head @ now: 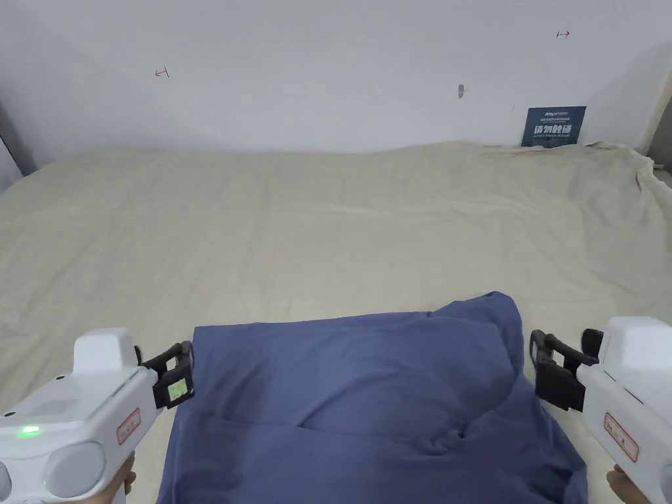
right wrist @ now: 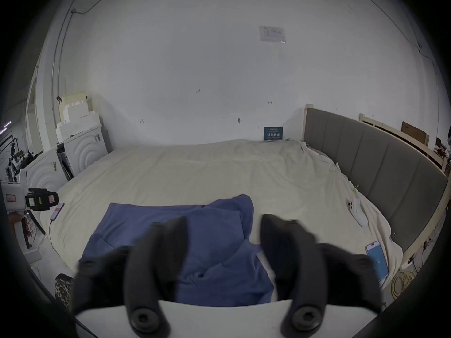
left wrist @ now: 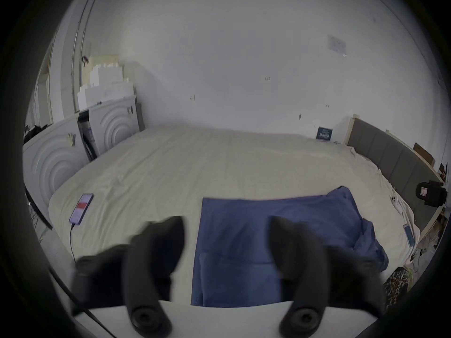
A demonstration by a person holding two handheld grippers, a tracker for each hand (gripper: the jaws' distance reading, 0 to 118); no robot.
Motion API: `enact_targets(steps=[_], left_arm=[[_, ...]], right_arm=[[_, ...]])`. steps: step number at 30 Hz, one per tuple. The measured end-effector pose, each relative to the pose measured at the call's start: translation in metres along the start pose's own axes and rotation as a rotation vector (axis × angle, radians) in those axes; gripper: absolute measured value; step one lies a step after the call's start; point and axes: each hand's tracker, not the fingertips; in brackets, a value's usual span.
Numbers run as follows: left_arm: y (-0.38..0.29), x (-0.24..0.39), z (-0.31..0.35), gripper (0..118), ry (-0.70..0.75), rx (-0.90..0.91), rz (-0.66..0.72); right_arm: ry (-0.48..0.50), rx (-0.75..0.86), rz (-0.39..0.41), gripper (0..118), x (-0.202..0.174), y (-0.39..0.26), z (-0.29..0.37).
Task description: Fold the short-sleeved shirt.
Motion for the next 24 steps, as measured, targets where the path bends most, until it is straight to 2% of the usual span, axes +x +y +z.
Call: enact_targets(steps=[1, 2, 4, 13, 22, 24], left_arm=[[0.000, 0.004, -0.002, 27, 0.000, 0.000, -0.008], [0.000, 0.008, -0.004, 17, 0.006, 0.014, -0.024], [0.001, 0.011, -0.007, 1, -0.022, 0.028, -0.036], [0.012, 0.003, -0.083, 0, -0.074, -0.062, -0.019], [0.031, -0.030, -0.221, 0, -0.057, -0.242, -0.062], [0.032, -0.040, -0.253, 0, -0.050, -0.317, -0.035]], right_arm=[[-0.007, 0.013, 0.003, 4, -0.003, 0.001, -0.002], [-0.010, 0.017, 0.009, 0, -0.005, 0.002, -0.004], [0.004, 0.025, 0.011, 0, -0.006, 0.004, -0.008], [0.012, 0.002, 0.008, 0, -0.005, 0.011, -0.041], [-0.010, -0.045, 0.011, 0, -0.002, 0.014, -0.087], [-0.017, -0.061, 0.014, 0, 0.005, 0.011, -0.100]])
